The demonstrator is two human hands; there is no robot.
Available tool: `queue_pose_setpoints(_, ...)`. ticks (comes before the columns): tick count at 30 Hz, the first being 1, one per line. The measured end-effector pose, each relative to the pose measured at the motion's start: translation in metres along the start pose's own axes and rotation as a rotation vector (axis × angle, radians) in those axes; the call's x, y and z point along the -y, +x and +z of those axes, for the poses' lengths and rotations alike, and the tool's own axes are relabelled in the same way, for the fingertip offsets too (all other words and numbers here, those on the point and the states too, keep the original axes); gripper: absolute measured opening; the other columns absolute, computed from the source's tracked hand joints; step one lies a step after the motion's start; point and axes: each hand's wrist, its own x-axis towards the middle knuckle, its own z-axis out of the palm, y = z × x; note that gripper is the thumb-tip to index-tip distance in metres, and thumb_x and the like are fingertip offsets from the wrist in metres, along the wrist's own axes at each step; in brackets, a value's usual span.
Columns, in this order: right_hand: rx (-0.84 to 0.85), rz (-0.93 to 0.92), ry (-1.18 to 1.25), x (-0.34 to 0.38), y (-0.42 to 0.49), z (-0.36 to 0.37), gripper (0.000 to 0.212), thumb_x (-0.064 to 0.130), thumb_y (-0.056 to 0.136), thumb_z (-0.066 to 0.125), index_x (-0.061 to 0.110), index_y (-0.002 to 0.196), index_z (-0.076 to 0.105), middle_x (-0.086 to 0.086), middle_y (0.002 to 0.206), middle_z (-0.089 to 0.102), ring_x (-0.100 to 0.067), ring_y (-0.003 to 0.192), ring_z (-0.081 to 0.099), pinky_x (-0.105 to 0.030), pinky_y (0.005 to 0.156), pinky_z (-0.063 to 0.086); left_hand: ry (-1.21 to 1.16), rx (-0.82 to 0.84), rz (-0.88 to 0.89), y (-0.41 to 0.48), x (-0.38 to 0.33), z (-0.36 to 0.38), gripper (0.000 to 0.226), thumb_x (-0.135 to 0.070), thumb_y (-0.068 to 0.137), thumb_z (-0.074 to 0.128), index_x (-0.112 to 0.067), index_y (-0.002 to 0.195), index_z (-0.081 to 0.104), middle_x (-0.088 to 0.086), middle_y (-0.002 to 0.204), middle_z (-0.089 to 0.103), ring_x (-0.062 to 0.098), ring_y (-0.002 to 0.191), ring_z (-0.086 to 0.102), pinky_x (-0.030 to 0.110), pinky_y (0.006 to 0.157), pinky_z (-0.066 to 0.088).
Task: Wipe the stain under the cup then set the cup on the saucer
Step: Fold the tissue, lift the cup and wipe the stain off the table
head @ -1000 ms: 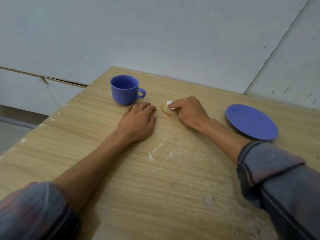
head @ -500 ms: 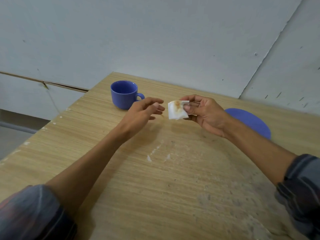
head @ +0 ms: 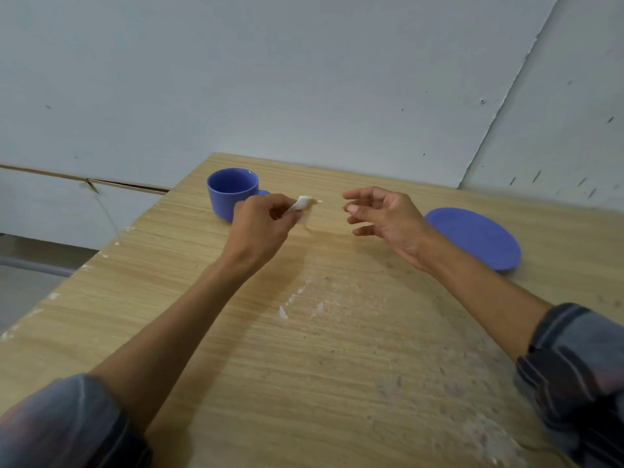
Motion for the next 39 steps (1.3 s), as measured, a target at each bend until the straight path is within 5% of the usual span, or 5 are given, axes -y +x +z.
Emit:
queue_pose_setpoints(7,-0.184,-0.149,-0.608,-0.029,-0.003,-0.002,0.020,0.011,0.088,0.057,0.026,0.092,0.071,0.009,0.093,0.069,-0.009,0.090,0.062,-0.005,0.072,0.041,0.546,0.047,0.266,0.017,0.012,0.033,0.033,0.001,0.090,0.049,-0.009,0.115,0.069,0.013,0.105,0.067,0.030,0.097,0.061,0.041,0.064,0.050)
queue_pose_setpoints(14,-0.036,-0.189,-0.974,-0.043,-0.005,-0.003,0.030,0.023,0.090,0.052,0.021,0.118,0.063,0.001,0.127,0.063,-0.022,0.117,0.053,-0.042,0.103,0.039,0.647,0.241,0.252,0.018,0.021,0.040,0.032,-0.003,0.087,0.048,-0.009,0.107,0.071,0.015,0.113,0.068,0.032,0.103,0.061,0.036,0.077,0.048)
queue_pose_setpoints(19,-0.032,-0.204,-0.990,-0.051,-0.005,-0.002,0.035,0.029,0.094,0.048,0.022,0.125,0.059,0.004,0.135,0.057,-0.023,0.126,0.047,-0.041,0.104,0.032,0.659,0.334,0.272,0.000,0.022,0.026,0.029,-0.019,0.089,0.041,-0.006,0.091,0.067,0.012,0.094,0.070,0.032,0.085,0.064,0.039,0.073,0.048)
queue_pose_setpoints(24,-0.048,-0.205,-0.991,-0.060,-0.005,-0.002,0.038,0.034,0.095,0.044,0.025,0.130,0.054,0.004,0.143,0.049,-0.018,0.135,0.038,-0.041,0.109,0.026,0.694,0.528,0.176,0.003,0.021,0.030,0.050,-0.035,0.101,0.028,-0.006,0.135,0.050,0.012,0.150,0.042,0.021,0.140,0.036,0.042,0.117,0.011)
queue_pose_setpoints(39,-0.053,-0.210,-0.995,-0.066,-0.004,-0.003,0.039,0.038,0.094,0.042,0.029,0.131,0.053,0.007,0.144,0.048,-0.015,0.135,0.037,-0.039,0.109,0.024,0.691,0.504,0.176,0.004,0.026,0.043,0.069,-0.051,0.098,0.020,-0.003,0.143,0.039,0.015,0.152,0.037,0.019,0.144,0.028,0.034,0.116,0.006)
